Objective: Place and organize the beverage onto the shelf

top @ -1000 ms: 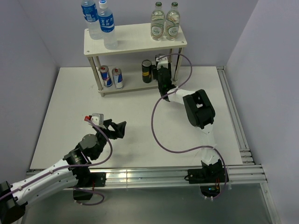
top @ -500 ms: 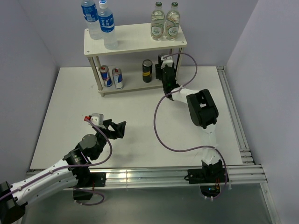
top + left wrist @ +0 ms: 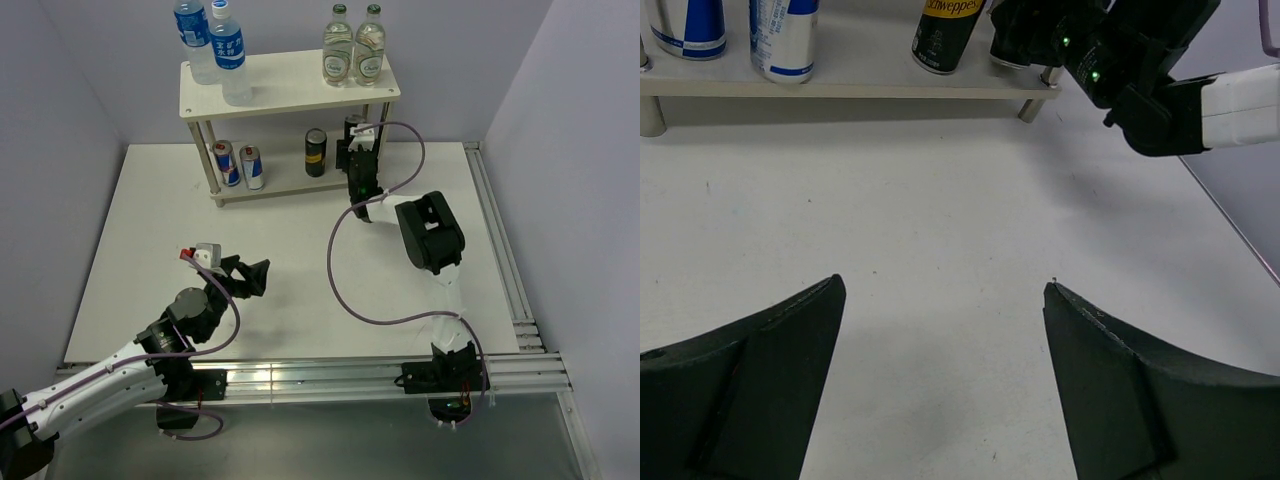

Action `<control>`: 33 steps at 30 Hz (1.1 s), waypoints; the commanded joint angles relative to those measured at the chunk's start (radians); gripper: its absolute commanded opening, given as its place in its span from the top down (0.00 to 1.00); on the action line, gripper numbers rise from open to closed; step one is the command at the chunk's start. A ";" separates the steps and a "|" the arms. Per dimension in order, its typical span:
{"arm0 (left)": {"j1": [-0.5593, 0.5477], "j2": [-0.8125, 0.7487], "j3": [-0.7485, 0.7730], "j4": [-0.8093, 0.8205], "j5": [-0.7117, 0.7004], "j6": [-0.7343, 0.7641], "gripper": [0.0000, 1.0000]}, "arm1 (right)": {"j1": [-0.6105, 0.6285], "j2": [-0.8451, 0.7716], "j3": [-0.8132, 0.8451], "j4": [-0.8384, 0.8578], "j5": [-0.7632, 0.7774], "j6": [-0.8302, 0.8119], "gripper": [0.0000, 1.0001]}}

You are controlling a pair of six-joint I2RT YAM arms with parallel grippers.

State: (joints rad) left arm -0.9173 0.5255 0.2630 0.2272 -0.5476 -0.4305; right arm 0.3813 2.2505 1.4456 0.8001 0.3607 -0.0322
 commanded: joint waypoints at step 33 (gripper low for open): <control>-0.003 0.007 0.008 0.038 -0.008 0.015 0.14 | 0.027 0.116 0.079 0.554 0.067 -0.113 0.00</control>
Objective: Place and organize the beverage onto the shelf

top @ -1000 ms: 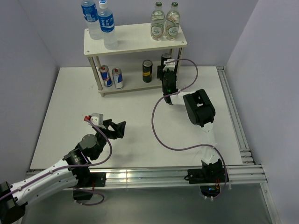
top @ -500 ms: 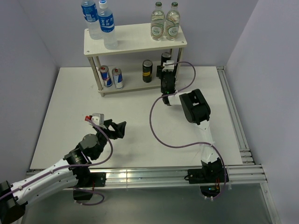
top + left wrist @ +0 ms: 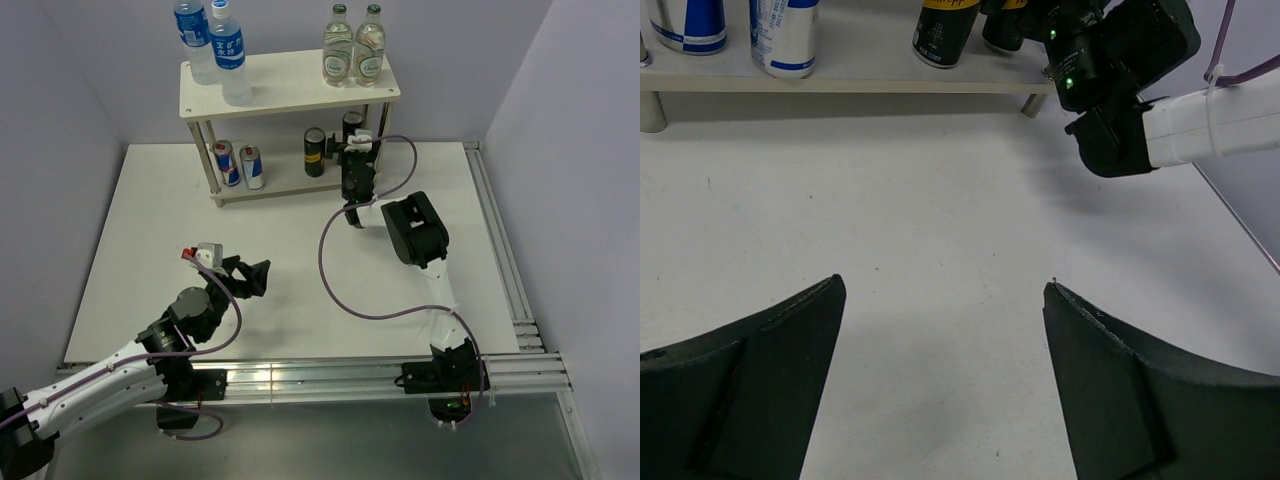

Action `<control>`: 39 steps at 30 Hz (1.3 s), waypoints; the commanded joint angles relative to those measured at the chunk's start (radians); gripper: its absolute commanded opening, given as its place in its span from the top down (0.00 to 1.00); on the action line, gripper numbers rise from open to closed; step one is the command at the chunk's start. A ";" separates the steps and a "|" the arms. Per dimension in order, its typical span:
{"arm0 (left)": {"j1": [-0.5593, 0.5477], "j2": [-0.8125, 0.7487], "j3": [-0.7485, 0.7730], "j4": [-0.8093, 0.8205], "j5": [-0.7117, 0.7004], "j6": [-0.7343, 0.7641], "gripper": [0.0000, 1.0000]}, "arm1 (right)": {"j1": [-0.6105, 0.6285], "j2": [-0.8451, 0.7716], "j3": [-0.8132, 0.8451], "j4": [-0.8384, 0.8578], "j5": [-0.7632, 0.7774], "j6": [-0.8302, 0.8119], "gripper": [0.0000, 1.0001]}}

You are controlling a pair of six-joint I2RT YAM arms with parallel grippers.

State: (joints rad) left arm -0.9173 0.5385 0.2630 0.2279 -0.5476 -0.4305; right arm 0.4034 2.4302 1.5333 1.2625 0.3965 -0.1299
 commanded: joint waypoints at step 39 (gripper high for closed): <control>-0.003 0.026 0.201 -0.088 -0.189 -0.017 0.14 | 0.328 -1.046 -0.306 -1.327 0.531 0.538 0.02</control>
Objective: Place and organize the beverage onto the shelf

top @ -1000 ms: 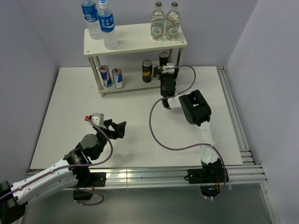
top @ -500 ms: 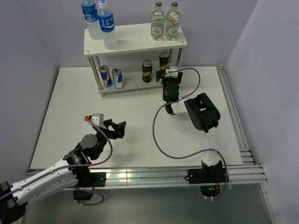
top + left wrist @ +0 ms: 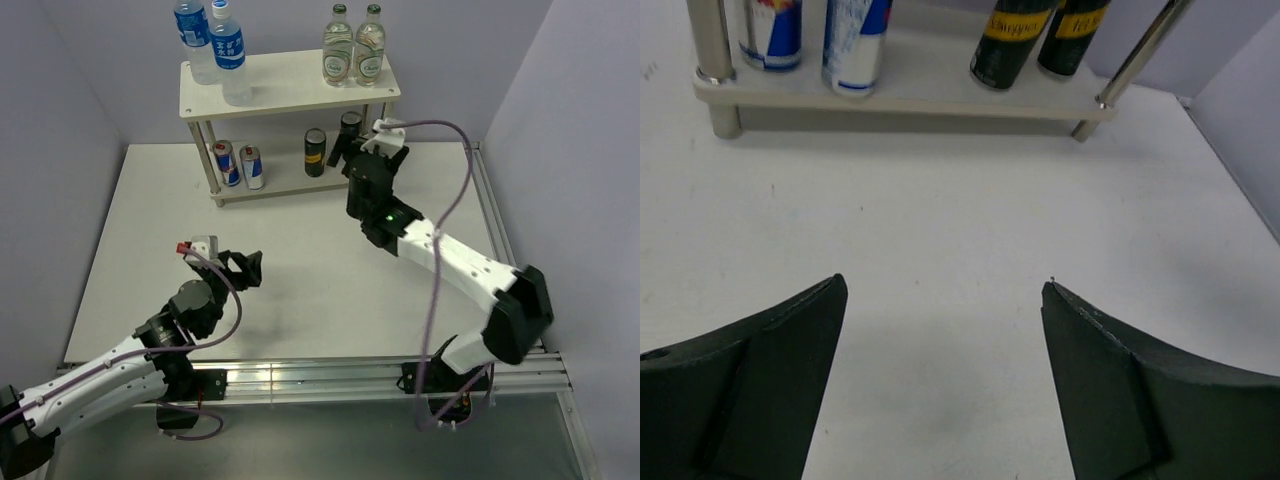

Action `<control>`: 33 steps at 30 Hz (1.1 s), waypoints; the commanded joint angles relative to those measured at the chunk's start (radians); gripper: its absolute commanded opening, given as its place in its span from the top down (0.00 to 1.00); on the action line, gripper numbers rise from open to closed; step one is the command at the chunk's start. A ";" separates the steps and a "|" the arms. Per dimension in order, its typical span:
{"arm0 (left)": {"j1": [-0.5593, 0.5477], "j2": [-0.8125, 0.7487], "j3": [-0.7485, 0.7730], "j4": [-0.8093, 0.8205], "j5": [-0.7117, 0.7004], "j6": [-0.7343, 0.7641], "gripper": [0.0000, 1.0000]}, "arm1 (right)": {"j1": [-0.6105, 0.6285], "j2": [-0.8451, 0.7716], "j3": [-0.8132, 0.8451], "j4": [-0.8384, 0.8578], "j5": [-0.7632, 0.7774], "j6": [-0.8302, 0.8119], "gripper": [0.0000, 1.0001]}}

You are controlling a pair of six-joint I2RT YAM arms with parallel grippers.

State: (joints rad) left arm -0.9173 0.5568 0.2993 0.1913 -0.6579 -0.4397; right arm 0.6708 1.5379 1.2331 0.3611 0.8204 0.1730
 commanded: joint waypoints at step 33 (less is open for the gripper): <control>-0.012 0.002 0.692 -0.270 -0.169 0.263 0.04 | 0.501 -0.657 -0.260 -0.412 0.070 0.117 0.00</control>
State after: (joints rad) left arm -0.9264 0.5617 0.9714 -0.0956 -0.8062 -0.2207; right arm 1.1656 0.9146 0.9852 -0.1463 0.9257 0.3199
